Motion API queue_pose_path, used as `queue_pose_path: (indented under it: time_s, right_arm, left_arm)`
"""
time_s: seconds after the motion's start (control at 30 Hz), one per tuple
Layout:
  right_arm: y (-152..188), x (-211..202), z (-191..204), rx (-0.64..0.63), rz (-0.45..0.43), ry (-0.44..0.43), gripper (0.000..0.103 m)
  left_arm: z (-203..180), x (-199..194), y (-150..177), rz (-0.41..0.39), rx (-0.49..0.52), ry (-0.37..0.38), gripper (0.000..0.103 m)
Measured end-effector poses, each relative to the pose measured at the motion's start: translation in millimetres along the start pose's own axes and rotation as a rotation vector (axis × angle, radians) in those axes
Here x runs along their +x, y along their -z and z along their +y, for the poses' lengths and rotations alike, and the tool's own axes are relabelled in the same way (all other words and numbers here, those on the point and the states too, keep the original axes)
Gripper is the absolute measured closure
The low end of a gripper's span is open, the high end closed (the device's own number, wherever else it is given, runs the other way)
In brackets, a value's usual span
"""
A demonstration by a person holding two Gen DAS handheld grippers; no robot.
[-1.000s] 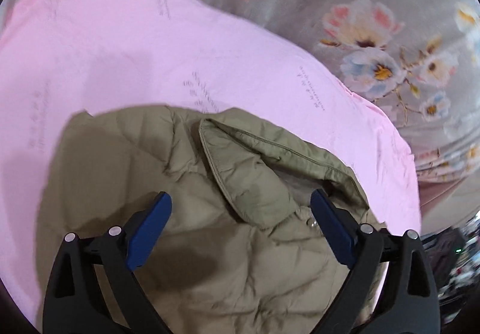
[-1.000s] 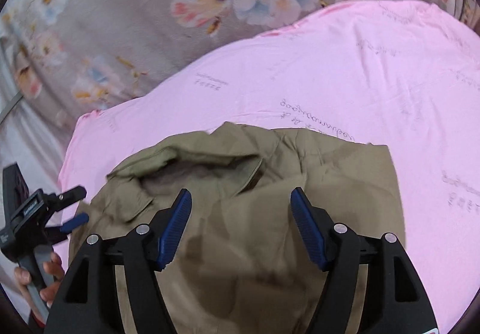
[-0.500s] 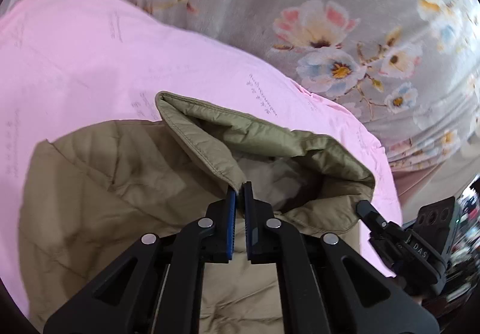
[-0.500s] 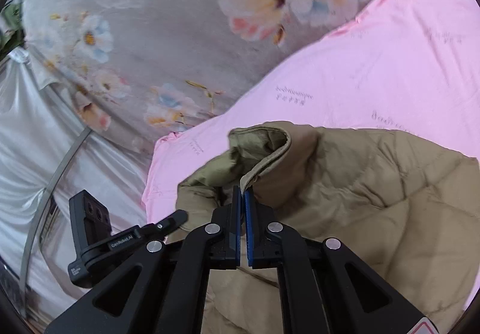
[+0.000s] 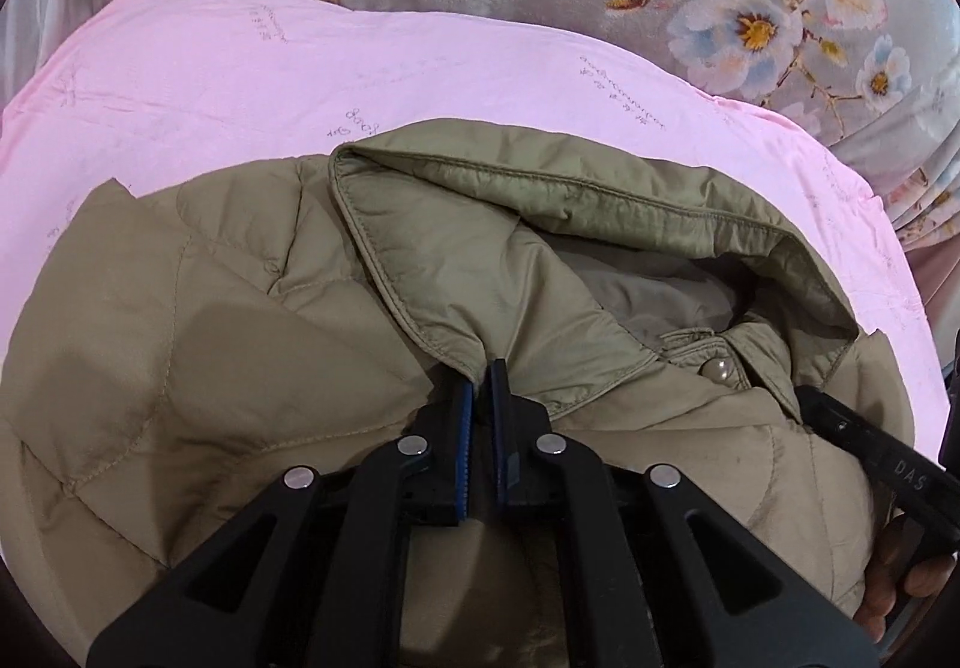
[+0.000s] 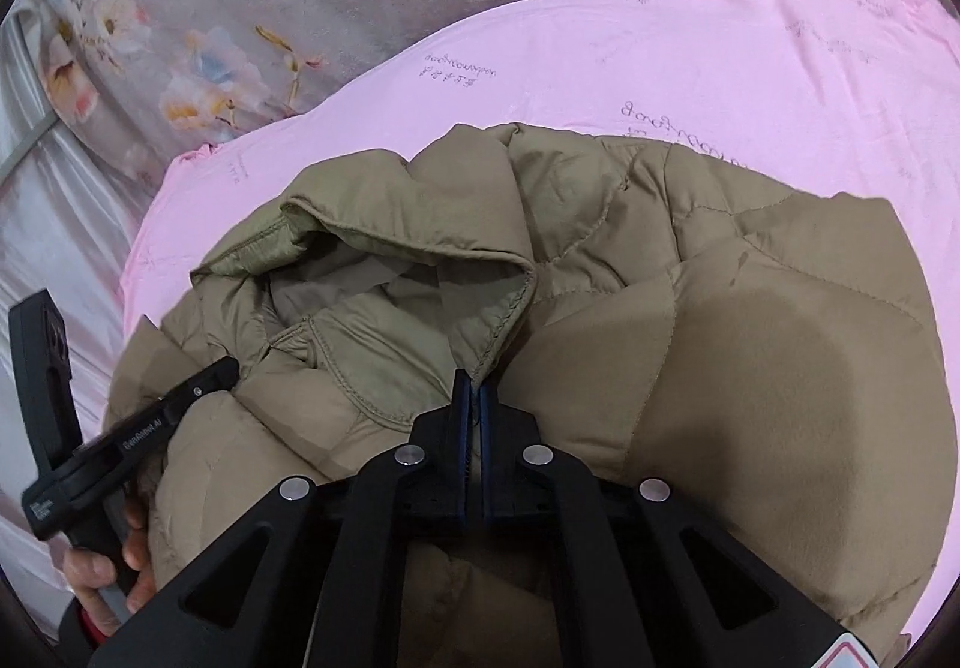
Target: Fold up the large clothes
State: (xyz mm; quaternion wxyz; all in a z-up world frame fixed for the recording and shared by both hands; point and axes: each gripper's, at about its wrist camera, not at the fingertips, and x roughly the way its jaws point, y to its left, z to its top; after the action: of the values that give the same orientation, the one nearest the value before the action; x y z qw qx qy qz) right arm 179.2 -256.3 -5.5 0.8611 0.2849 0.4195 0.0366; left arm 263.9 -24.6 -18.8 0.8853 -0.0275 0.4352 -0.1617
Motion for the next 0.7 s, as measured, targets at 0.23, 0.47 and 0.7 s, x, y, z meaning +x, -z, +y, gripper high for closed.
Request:
queue_pose_path:
  time_s: [0.23,0.47,0.7]
  right_arm:
    - [-7,-63,17,-0.006,-0.128,0.054,0.083]
    - [-76,-44,50,0.030,-0.148,-0.048,0.082]
    - [-94,13,46,0.155,-0.107,-0.114,0.082]
  left_arm:
    - [18,-60,-13,-0.070,-0.015,0.047,0.057]
    - [25,-71,-112,-0.154,-0.099,0.015,0.052]
    - [50,16,-134,0.046,-0.347,0.045,0.068]
